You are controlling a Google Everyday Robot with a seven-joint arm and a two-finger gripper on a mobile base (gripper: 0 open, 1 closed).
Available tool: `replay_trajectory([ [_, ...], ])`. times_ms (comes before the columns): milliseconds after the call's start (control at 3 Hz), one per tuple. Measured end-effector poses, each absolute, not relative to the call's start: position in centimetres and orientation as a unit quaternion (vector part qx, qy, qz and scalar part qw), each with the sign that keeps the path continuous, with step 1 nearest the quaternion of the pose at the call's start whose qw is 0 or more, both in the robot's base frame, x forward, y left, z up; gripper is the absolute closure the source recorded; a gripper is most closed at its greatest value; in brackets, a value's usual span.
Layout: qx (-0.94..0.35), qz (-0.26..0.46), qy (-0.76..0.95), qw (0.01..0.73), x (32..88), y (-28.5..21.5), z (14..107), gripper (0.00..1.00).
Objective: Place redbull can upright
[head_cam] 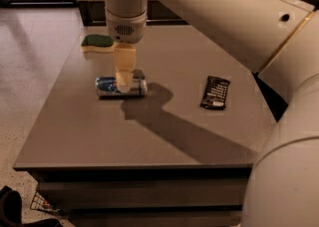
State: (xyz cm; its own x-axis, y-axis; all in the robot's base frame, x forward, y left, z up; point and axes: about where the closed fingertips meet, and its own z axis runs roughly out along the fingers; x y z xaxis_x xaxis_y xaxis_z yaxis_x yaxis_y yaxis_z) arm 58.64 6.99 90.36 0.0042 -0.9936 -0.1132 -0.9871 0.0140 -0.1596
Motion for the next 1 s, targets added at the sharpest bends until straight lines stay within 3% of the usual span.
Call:
replay_trajectory([
  [1000, -0.721, -0.003, 0.691, 0.047, 59.5, 9.6, 84.7, 0.00],
])
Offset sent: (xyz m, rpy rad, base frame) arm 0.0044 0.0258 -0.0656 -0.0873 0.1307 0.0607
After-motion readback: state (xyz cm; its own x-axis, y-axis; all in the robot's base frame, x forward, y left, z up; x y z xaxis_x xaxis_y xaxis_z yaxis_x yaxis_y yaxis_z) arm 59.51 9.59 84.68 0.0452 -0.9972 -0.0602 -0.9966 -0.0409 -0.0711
